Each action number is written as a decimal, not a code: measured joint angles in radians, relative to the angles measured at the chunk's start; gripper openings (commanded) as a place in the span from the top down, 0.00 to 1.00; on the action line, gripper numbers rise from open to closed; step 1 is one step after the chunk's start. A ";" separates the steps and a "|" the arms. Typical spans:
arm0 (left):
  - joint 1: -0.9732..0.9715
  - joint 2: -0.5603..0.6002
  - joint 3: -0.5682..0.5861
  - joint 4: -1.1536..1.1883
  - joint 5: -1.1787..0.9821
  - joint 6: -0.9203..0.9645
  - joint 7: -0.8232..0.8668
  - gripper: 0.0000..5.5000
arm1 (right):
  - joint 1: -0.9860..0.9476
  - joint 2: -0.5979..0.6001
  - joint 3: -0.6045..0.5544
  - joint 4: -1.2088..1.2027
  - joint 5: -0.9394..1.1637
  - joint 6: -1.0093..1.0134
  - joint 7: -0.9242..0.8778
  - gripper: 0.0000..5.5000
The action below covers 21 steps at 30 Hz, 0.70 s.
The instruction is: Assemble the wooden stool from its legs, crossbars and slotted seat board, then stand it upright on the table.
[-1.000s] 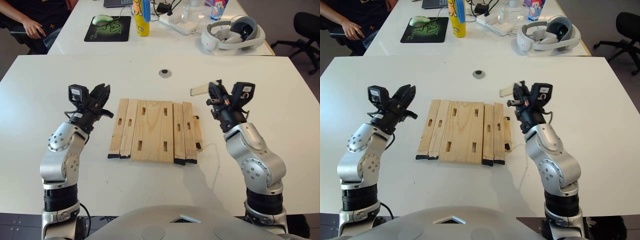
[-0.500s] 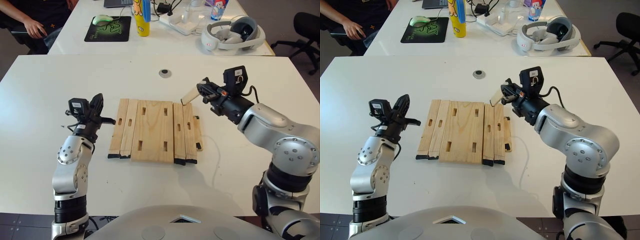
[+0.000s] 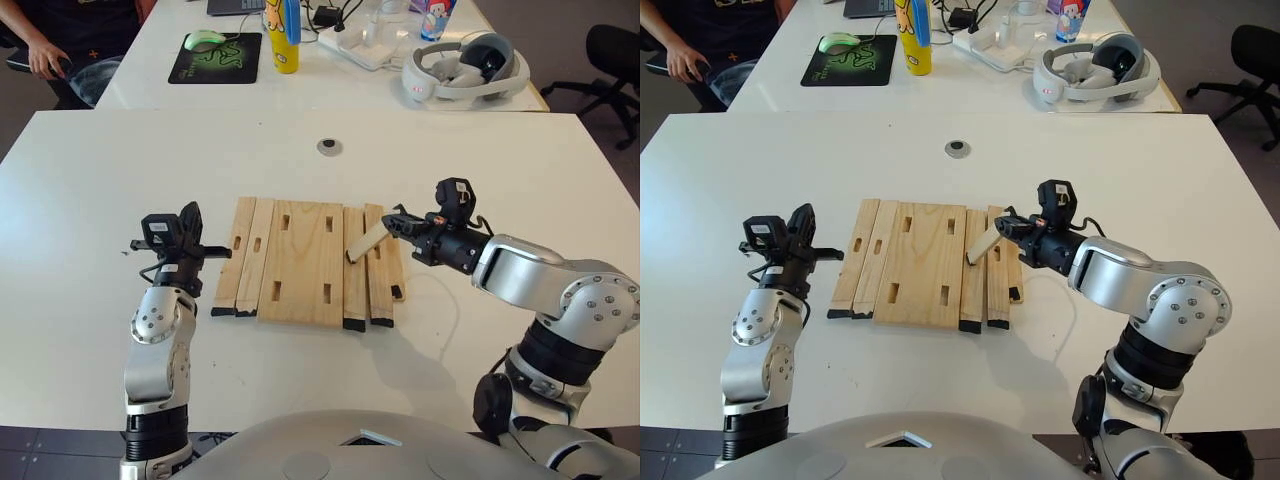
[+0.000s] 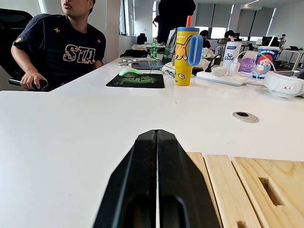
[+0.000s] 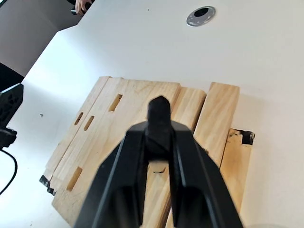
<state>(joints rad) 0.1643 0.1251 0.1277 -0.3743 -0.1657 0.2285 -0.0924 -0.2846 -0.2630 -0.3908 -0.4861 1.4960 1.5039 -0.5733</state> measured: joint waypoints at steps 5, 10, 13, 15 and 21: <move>0.000 0.017 0.012 -0.017 -0.002 0.024 -0.011 1.00 | 0.082 -0.161 0.166 -0.008 0.326 -0.284 -0.306 0.92; 0.000 0.021 0.013 -0.054 -0.001 0.041 -0.009 1.00 | 0.069 -0.358 0.298 -0.024 0.466 -0.466 -0.421 0.92; 0.000 0.018 0.013 -0.064 0.000 0.045 -0.005 1.00 | 0.054 -0.420 0.338 -0.024 0.475 -0.515 -0.425 0.92; 0.001 0.014 0.012 -0.072 0.001 0.046 0.001 1.00 | 0.042 -0.464 0.363 -0.021 0.475 -0.541 -0.415 0.92; 0.006 0.001 0.012 -0.086 0.003 0.048 0.014 1.00 | 0.011 -0.538 0.421 -0.016 0.381 -0.550 -0.316 0.92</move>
<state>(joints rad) 0.1704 0.1261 0.1392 -0.4605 -0.1632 0.2767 -0.0788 -0.2732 -0.8010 0.0299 -0.5022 1.8769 0.9535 -0.8892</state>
